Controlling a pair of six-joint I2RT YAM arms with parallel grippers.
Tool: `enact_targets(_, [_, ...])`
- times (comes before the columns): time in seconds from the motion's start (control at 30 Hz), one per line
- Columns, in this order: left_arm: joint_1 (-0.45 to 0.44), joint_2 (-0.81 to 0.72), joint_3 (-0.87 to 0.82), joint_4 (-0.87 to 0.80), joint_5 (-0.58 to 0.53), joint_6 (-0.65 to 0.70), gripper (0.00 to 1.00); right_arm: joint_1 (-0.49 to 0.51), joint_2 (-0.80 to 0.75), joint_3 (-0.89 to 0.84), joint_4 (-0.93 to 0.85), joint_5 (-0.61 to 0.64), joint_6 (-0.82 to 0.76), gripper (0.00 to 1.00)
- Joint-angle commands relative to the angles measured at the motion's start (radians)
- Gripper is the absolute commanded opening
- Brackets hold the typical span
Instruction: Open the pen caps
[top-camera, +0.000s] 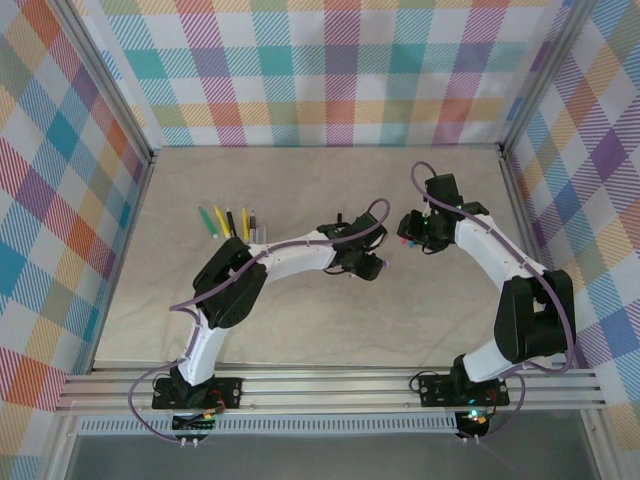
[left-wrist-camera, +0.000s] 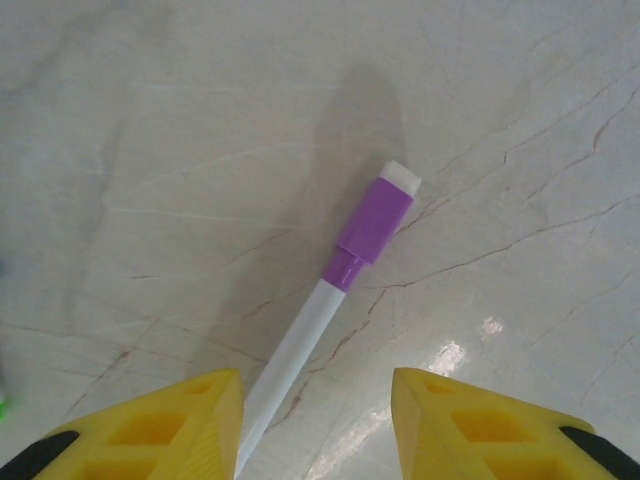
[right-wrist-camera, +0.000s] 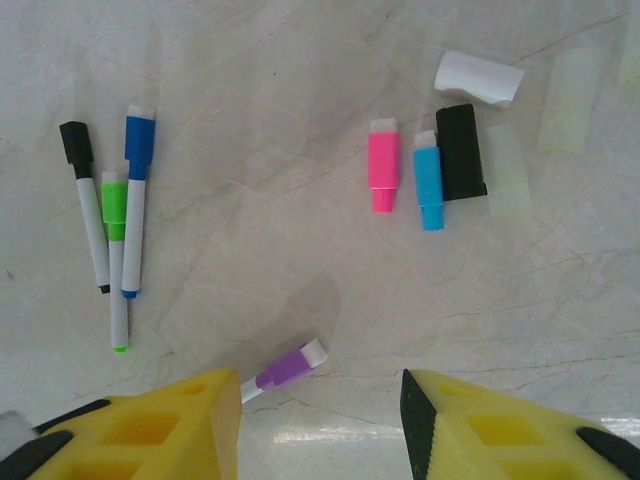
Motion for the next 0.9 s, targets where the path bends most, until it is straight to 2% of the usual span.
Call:
enact_targets(0.0, [-0.016,0.034,0.046,-0.067,-0.038,0.019,0.42,-0.008,-0.015,-0.01,0.016,-0.026,0.009,0.47])
enact_targets(0.4, [-0.027,0.116,0.077,-0.155,-0.141,0.035,0.37,-0.014,0.002,-0.016,0.041,-0.058,0.023,0.46])
enact_targets(0.87, [-0.022,0.174,0.149,-0.221,-0.151,0.06,0.12,-0.017,0.033,-0.014,0.055,-0.094,0.021,0.45])
